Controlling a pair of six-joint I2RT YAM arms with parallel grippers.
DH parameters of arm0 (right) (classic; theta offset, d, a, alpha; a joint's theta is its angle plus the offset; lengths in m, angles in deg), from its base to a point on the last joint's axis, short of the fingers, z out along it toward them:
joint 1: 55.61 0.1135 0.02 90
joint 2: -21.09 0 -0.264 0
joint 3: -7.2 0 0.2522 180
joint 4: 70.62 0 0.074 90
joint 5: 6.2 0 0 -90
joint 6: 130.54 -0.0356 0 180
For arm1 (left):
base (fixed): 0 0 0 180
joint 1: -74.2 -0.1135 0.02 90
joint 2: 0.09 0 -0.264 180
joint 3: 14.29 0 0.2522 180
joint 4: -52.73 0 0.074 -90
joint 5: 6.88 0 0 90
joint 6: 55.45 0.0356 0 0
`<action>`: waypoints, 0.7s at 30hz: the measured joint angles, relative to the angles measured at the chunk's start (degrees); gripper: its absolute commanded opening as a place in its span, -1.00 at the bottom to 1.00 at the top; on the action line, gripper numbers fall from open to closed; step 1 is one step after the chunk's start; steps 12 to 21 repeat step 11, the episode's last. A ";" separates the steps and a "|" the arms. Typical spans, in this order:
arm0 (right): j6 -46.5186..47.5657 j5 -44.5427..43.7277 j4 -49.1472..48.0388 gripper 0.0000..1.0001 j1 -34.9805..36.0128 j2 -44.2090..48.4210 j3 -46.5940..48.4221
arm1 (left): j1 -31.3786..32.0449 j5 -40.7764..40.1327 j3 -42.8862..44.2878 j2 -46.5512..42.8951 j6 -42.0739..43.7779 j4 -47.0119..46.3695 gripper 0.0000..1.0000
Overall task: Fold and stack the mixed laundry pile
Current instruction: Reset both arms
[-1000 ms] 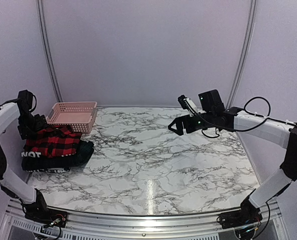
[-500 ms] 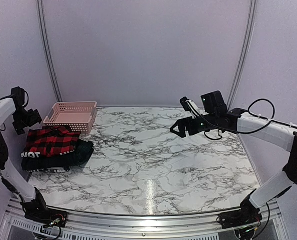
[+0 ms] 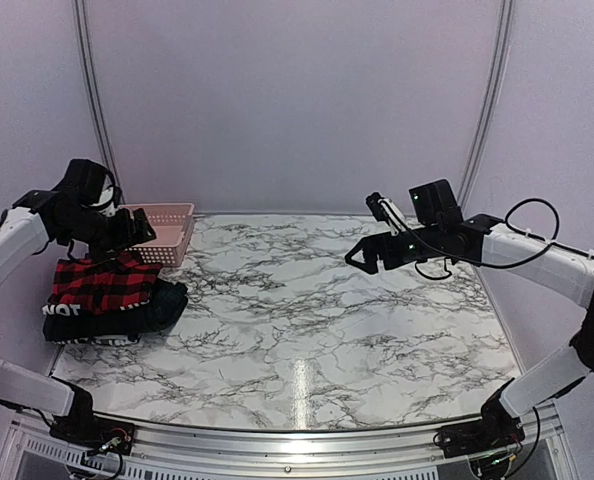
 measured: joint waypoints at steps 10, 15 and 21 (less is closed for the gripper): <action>-3.30 -0.39 1.42 0.97 -2.97 4.83 -6.62 | 26.25 -6.69 5.88 16.57 -3.30 -3.10 0.98; -3.58 -0.44 1.46 0.97 -3.04 5.73 -8.09 | 27.91 -7.15 6.05 17.92 -3.96 -3.98 0.98; -3.58 -0.44 1.46 0.97 -3.04 5.73 -8.09 | 27.91 -7.15 6.05 17.92 -3.96 -3.98 0.98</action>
